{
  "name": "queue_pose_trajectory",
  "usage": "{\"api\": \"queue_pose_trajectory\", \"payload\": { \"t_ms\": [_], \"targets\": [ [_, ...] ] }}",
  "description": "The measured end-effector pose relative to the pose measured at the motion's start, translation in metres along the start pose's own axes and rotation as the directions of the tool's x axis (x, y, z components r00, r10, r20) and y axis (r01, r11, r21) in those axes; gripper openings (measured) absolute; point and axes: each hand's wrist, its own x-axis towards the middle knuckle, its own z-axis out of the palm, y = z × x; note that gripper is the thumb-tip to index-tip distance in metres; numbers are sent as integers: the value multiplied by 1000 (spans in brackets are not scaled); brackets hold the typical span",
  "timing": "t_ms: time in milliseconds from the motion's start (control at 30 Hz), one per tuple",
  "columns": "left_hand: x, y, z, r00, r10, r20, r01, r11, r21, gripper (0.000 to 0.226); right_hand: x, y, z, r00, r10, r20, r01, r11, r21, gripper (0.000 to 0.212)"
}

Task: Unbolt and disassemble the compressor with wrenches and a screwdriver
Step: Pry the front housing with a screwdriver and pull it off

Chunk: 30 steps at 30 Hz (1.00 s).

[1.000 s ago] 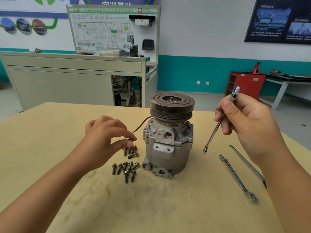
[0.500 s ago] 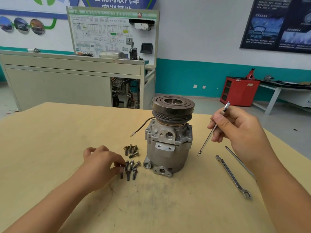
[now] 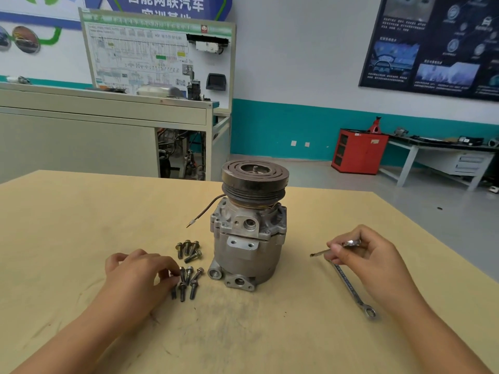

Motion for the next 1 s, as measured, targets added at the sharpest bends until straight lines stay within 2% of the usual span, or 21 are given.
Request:
{"api": "queue_pose_trajectory", "payload": {
  "t_ms": [100, 233, 333, 400, 467, 533, 633, 767, 1000],
  "targets": [
    [-5, 3, -4, 1000, -17, -23, 15, 995, -99, 21, -8, 17, 4, 1000, 16, -20, -17, 998, -64, 14],
    [-10, 8, -11, 999, -39, -24, 34, 982, -185, 21, -17, 27, 7, 998, -51, 32, 59, 947, -316, 30],
    [-12, 10, -15, 998, -63, -29, 54, 971, -235, 23, -21, 30, 11, 977, -153, 148, 210, 800, -561, 26],
    [-13, 11, -18, 995, -89, -37, 76, 963, -258, 26, -23, 32, 14, 961, -163, 221, 270, 711, -649, 13],
    [-13, 12, -20, 994, -101, -40, 87, 960, -267, 29, -25, 34, 18, 953, -139, 270, 295, 637, -712, 19],
    [-14, 13, -20, 994, -103, -36, 90, 959, -267, 30, -26, 34, 21, 944, -93, 317, 308, 598, -740, 24],
    [-14, 12, -20, 993, -110, -34, 96, 956, -277, 30, -26, 35, 21, 938, -58, 342, 306, 602, -737, 24],
    [-15, 10, -20, 993, -115, -34, 101, 956, -274, 29, -27, 35, 20, 949, -2, 317, 246, 635, -733, 27],
    [-14, 9, -20, 992, -123, -9, 116, 954, -277, 28, -26, 37, 21, 954, -1, 301, 240, 603, -760, 28]
  ]
}}
